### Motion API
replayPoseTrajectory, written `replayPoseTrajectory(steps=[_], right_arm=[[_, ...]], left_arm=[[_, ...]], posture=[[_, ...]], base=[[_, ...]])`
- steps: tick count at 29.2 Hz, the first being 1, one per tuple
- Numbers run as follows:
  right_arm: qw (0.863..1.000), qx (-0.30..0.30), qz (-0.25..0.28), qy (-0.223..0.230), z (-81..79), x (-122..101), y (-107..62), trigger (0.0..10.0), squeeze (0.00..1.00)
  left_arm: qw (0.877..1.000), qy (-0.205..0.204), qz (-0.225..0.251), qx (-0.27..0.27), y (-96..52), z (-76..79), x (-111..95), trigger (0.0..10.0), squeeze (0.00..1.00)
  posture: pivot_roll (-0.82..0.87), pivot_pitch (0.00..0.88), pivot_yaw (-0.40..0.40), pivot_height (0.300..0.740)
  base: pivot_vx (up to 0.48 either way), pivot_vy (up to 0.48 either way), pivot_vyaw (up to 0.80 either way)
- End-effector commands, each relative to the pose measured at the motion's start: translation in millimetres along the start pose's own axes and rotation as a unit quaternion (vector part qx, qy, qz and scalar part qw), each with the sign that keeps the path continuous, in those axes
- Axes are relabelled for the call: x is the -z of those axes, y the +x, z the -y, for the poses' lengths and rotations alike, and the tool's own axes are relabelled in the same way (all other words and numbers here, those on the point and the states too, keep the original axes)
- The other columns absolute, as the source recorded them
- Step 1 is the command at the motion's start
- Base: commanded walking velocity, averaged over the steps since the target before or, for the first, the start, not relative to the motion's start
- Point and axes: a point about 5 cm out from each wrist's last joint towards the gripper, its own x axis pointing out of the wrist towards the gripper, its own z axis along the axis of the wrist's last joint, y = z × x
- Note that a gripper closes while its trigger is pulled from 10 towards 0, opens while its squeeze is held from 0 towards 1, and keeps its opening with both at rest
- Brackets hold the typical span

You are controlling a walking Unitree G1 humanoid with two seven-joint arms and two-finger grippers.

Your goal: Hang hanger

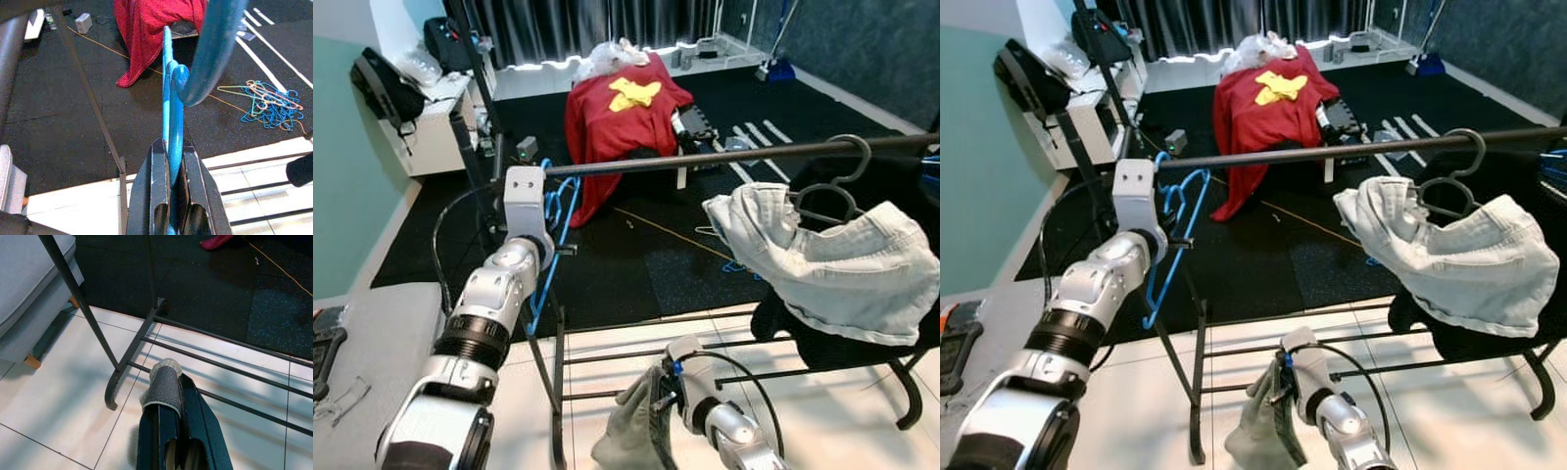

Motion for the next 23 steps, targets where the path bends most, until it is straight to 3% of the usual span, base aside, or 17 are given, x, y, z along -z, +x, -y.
replayPoseTrajectory(steps=[1,10,11,14,15,22,23], right_arm=[[1.000,-0.003,0.001,0.005,-2.5,3,-0.8,0.0,0.00],[1.000,0.000,0.007,0.004,0.1,4,-3.8,0.0,0.00],[1.000,0.000,0.007,0.004,0.4,5,-4.6,0.0,0.00],[1.000,0.000,0.007,0.004,0.4,5,-4.6,0.0,0.00],[1.000,0.001,0.007,0.004,0.2,6,-5.0,0.0,0.00],[1.000,0.001,0.007,0.005,-0.7,7,-5.3,0.0,0.00],[1.000,0.002,0.007,0.005,-1.0,7,-5.4,0.0,0.00]], left_arm=[[1.000,-0.001,-0.023,-0.010,0.9,-4.7,11,0.0,0.00],[0.999,-0.022,0.011,0.035,4.9,11.6,-7,0.0,0.00],[0.999,-0.007,0.013,0.036,5.1,12.3,-9,9.1,0.13],[0.999,-0.007,0.013,0.036,5.1,12.3,-9,9.1,0.13],[0.999,-0.003,0.015,0.038,5.3,12.1,-9,10.0,1.00],[0.998,-0.004,0.035,0.043,2.5,9.9,-12,10.0,1.00],[0.998,-0.006,0.050,0.045,-1.4,6.6,-13,10.0,0.00]], posture=[[-0.11,0.057,0.063,0.740],[-0.11,0.065,0.064,0.740],[-0.11,0.066,0.064,0.740],[-0.11,0.066,0.064,0.740],[-0.11,0.068,0.065,0.740],[-0.11,0.069,0.069,0.740],[-0.11,0.068,0.072,0.740]], base=[[0.000,0.000,0.00],[0.000,0.000,0.00],[0.000,0.000,0.00],[0.000,0.000,0.00],[0.000,0.000,0.00],[0.000,0.000,0.00],[0.000,0.000,0.00]])
